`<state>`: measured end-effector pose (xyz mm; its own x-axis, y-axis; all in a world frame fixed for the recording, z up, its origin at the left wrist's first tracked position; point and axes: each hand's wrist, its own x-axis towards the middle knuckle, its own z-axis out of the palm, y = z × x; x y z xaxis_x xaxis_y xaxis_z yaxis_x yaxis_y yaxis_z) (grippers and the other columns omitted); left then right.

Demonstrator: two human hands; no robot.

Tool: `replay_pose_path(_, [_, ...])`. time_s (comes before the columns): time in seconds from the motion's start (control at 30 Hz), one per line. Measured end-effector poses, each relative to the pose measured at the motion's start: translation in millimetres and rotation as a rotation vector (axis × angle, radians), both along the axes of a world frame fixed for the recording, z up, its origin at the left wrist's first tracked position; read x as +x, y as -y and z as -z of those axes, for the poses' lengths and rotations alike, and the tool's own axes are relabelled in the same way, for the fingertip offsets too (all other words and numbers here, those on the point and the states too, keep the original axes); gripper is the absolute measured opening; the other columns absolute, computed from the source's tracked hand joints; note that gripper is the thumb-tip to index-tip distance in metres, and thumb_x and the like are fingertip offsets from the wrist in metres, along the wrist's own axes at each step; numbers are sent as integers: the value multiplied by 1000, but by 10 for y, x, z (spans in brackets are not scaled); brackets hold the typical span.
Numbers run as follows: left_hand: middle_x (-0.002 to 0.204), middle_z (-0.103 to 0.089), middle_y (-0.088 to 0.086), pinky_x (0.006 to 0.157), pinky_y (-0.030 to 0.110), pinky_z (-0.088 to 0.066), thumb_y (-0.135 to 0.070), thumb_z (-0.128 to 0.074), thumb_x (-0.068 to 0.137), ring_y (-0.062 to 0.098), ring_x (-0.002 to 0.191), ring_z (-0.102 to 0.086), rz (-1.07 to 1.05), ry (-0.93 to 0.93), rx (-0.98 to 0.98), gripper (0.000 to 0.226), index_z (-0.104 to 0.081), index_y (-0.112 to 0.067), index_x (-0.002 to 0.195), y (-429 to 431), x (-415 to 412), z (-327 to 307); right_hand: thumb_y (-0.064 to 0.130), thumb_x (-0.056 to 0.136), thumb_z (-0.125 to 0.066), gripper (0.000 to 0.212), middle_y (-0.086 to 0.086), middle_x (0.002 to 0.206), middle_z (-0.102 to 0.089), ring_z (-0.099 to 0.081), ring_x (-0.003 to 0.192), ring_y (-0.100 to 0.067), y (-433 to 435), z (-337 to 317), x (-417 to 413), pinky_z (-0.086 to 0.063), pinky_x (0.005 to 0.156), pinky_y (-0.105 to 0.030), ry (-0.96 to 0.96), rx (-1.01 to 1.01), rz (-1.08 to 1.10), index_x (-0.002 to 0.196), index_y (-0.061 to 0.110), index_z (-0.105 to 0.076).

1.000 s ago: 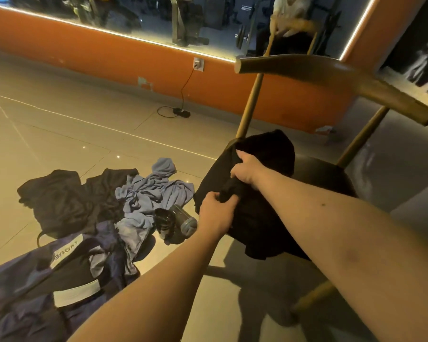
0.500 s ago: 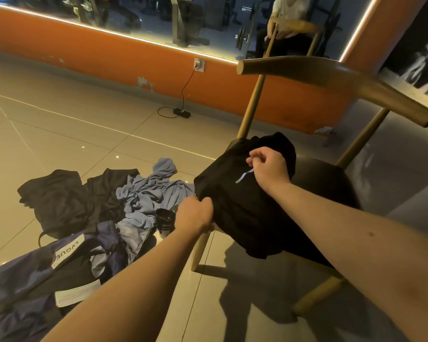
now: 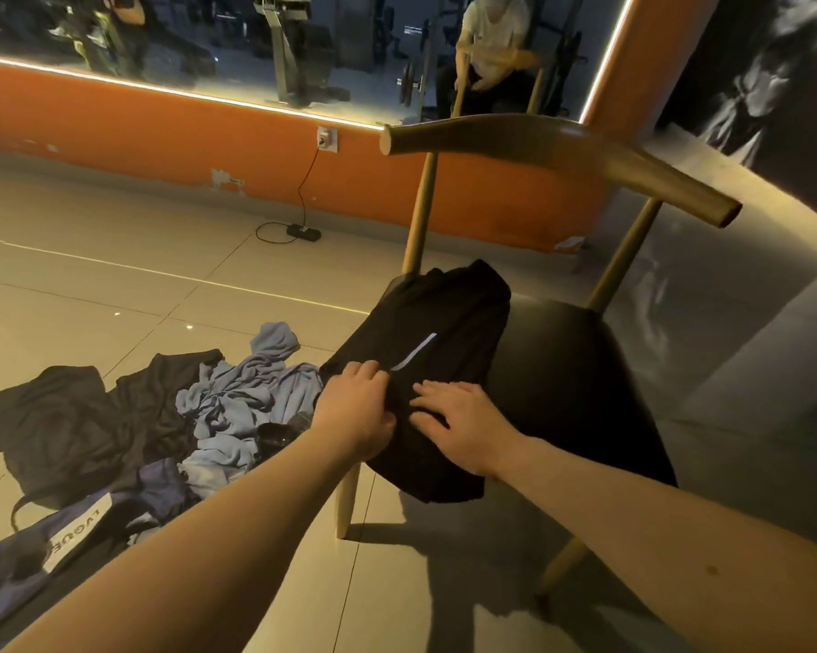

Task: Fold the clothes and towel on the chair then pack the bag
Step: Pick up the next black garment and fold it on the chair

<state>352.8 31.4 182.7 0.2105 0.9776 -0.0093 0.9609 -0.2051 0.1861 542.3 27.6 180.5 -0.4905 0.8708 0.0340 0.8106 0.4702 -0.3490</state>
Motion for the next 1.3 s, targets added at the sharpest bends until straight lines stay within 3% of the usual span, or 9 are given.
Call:
replay_pose_path(0.07, [131,-54,7,95,38,-44,-47,-49,98,26,121,-49,-22,-95,35,42,-57,-19,128,5,-6,-71,40,103,-51,34,9,128,-67,-59,120,-4,-64,-108,86,-46,107,-29,-208,-14,90,130,25,-66])
replay_pose_path(0.17, [110,-60,6,79,34,-41,-52,-41,102,20,96,-52,-96,-59,108,40,-62,-18,101,-131,34,-238,29,103,-53,23,11,111,-70,-63,105,-5,-416,-245,205,-53,92,-26,-449,72,375,120,26,-67])
replay_pose_path(0.43, [163,-30,10,123,47,-28,-50,-48,101,30,151,-25,21,53,55,62,-37,-16,152,-755,207,-99,12,101,-53,34,-5,132,-61,-59,121,-25,-1695,-355,269,-50,96,-36,-404,135,785,135,18,-55])
replay_pose_path(0.6, [172,3,6,128,53,-5,-66,-35,100,29,158,5,49,-13,-88,78,-11,-26,163,-741,106,155,26,97,-65,83,-12,156,-37,-50,132,-35,-2204,-368,211,-47,105,-44,-254,-164,793,160,20,-11])
replay_pose_path(0.77, [172,4,3,127,55,-7,-73,-28,97,30,158,5,-9,31,-59,80,-9,-31,162,-691,65,309,22,94,-69,47,-11,138,-49,-56,118,-32,-2347,-348,264,-51,96,-43,-77,-4,806,137,15,-53])
replay_pose_path(0.97, [172,4,4,128,51,-11,-74,-24,96,30,158,3,-89,60,-46,82,-7,-29,163,-565,96,342,15,92,-68,48,-7,136,-49,-55,121,-29,-2422,-336,-33,-47,96,-36,-352,185,633,136,18,-50])
replay_pose_path(1.07, [172,3,4,127,50,-14,-74,-24,96,30,158,1,-136,82,-39,83,-6,-28,163,-520,117,349,30,96,-67,79,-6,167,-16,-31,148,-28,-2310,-138,-144,-32,119,-41,-206,-90,353,159,16,-22])
replay_pose_path(1.17, [172,-1,3,124,52,-22,-74,-26,96,32,157,-6,-148,103,-69,82,-9,-29,162,-509,113,331,38,102,-56,76,6,169,16,-17,154,-24,-2191,4,-40,-22,122,-38,21,-176,194,163,25,-11])
replay_pose_path(1.3, [163,-25,10,118,49,-33,-67,-33,99,32,148,-27,-232,249,-32,73,-25,-23,157,-570,26,235,18,102,-52,60,2,167,-20,-33,148,-21,-1975,-170,52,-34,119,-41,-199,88,238,158,25,-31])
